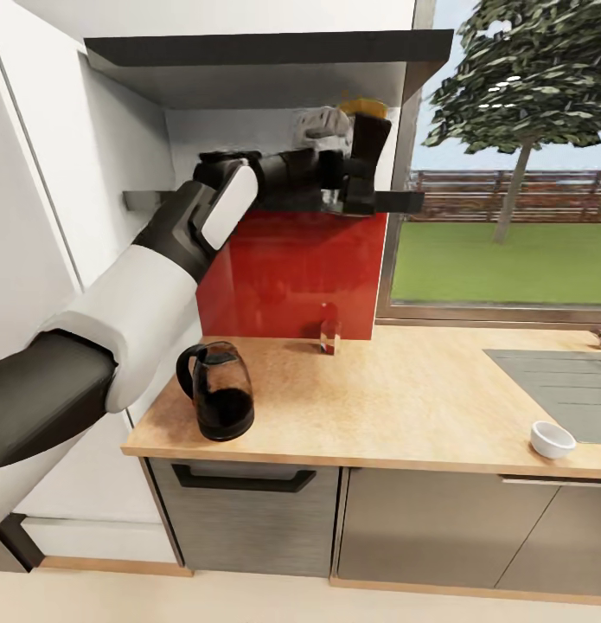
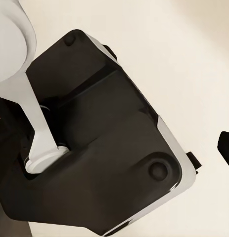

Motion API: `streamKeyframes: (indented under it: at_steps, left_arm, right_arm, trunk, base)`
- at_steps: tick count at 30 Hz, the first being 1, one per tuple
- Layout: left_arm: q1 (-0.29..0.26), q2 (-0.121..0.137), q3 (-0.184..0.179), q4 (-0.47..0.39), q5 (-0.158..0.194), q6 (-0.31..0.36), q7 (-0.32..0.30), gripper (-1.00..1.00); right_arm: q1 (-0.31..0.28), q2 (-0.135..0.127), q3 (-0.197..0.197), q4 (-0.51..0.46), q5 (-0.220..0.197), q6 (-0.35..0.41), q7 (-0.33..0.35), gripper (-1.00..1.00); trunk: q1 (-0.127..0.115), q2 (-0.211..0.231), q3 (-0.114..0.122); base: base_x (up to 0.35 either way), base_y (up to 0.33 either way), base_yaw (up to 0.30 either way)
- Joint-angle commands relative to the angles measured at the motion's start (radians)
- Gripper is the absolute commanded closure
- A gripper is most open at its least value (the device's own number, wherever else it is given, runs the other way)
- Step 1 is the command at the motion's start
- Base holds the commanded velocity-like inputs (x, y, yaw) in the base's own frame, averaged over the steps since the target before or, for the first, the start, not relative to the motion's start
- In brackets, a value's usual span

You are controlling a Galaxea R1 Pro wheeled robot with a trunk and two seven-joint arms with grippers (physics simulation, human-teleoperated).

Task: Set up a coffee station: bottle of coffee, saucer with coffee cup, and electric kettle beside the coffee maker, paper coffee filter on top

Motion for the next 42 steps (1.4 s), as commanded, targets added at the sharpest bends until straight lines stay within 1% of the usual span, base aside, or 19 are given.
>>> streamKeyframes:
  at_steps: [1,5,11,13,16,17,18,20,21,22,23,25,29,31,32,33,35,38,42]
  left_arm:
    - [0.029,0.000,0.002,-0.026,0.001,0.004,-0.048,1.00]
    - [0.127,0.000,0.004,-0.154,0.001,0.004,-0.128,1.00]
    - [0.283,0.000,0.005,-0.400,0.001,0.079,-0.155,1.00]
    - [0.452,0.000,0.006,-0.592,-0.001,0.130,-0.162,1.00]
    - [0.629,0.064,0.005,-0.717,-0.002,0.139,-0.201,1.00]
    - [0.687,0.086,0.005,-0.746,-0.002,0.138,-0.230,1.00]
    - [0.786,0.131,0.005,-0.778,-0.003,0.119,-0.290,1.00]
    - [0.899,0.190,-0.031,-0.790,-0.004,0.038,-0.325,1.00]
    - [0.920,0.206,-0.046,-0.791,-0.004,0.019,-0.328,1.00]
    - [0.955,0.243,-0.081,-0.793,-0.004,-0.024,-0.333,1.00]
    - [0.968,0.267,-0.104,-0.793,-0.004,-0.051,-0.335,1.00]
    - [0.999,0.348,-0.183,-0.795,-0.003,-0.147,-0.338,1.00]
    - [1.054,0.429,-0.279,-0.792,-0.002,-0.287,-0.338,1.00]
    - [1.085,0.448,-0.297,-0.791,-0.001,-0.334,-0.338,1.00]
    - [1.125,0.479,-0.312,-0.789,0.001,-0.392,-0.337,1.00]
    - [1.148,0.515,-0.321,-0.783,0.003,-0.430,-0.337,1.00]
    - [1.157,0.532,-0.325,-0.777,0.004,-0.447,-0.337,1.00]
    - [1.169,0.555,-0.330,-0.762,0.006,-0.468,-0.337,1.00]
    - [1.172,0.560,-0.333,-0.756,0.006,-0.472,-0.333,1.00]
  right_arm:
    - [-0.001,-0.001,0.006,0.000,-0.005,-0.004,-0.001,-1.00]
    - [-0.001,-0.001,0.006,-0.001,-0.005,-0.004,-0.001,-1.00]
    - [-0.001,-0.002,0.006,-0.001,-0.005,-0.004,-0.001,-1.00]
    - [-0.001,-0.006,0.004,-0.001,-0.006,-0.004,-0.001,-1.00]
    - [-0.001,-0.020,0.004,0.000,-0.037,-0.004,0.001,-1.00]
    - [-0.001,-0.027,0.004,0.000,-0.065,-0.004,0.002,-1.00]
    - [-0.001,-0.039,0.004,0.000,-0.127,-0.004,0.003,-1.00]
    - [-0.001,-0.048,0.004,0.000,-0.162,-0.005,0.004,-1.00]
    - [-0.001,-0.049,0.004,0.000,-0.166,-0.005,0.004,-1.00]
    - [-0.001,-0.051,0.004,0.000,-0.171,-0.005,0.003,-1.00]
    - [-0.001,-0.052,0.004,0.000,-0.173,-0.005,0.003,-1.00]
    - [-0.001,-0.053,0.004,0.000,-0.177,-0.005,0.003,-1.00]
    - [-0.001,-0.058,0.004,0.001,-0.181,-0.006,0.002,-1.00]
    - [-0.001,-0.061,0.003,0.001,-0.182,-0.006,0.002,-1.00]
    - [-0.001,-0.066,0.000,0.002,-0.182,-0.006,0.002,-1.00]
    - [-0.001,-0.069,-0.032,0.002,-0.183,-0.005,0.003,-1.00]
    - [-0.001,-0.070,-0.069,0.004,-0.183,-0.005,0.007,-1.00]
    - [-0.001,-0.073,-0.164,0.024,-0.182,-0.003,0.064,-1.00]
    - [-0.001,-0.073,-0.194,0.042,-0.182,-0.003,0.109,-1.00]
  trunk:
    - [0.000,-0.001,-0.001]
    - [0.000,-0.001,-0.001]
    - [0.000,-0.001,-0.001]
    - [0.000,-0.001,-0.001]
    - [0.000,-0.001,-0.001]
    - [0.000,-0.001,-0.001]
    - [0.000,-0.001,-0.001]
    - [0.000,-0.001,-0.001]
    - [0.000,-0.001,-0.001]
    - [0.000,-0.001,-0.001]
    - [0.000,-0.001,-0.001]
    - [0.000,-0.001,-0.001]
    - [0.000,-0.001,-0.001]
    - [0.000,-0.001,-0.001]
    - [0.000,-0.001,-0.001]
    - [0.000,-0.001,-0.001]
    - [0.000,-0.001,-0.001]
    - [0.000,-0.001,-0.001]
    - [0.000,-0.001,-0.001]
  base:
    - [0.000,0.000,0.000]
    - [0.000,0.000,0.000]
    - [0.000,0.000,0.000]
    - [0.000,0.000,0.000]
    - [0.000,0.000,0.000]
    - [0.000,0.000,0.000]
    - [0.000,0.000,0.000]
    - [0.000,0.000,0.000]
    - [0.000,0.000,0.000]
    - [0.000,0.000,0.000]
    - [0.000,0.000,0.000]
    - [0.000,0.000,0.000]
    - [0.000,0.000,0.000]
    - [0.000,0.000,0.000]
    - [0.000,0.000,0.000]
    - [0.000,0.000,0.000]
    - [0.000,0.000,0.000]
    - [0.000,0.000,0.000]
    - [0.000,0.000,0.000]
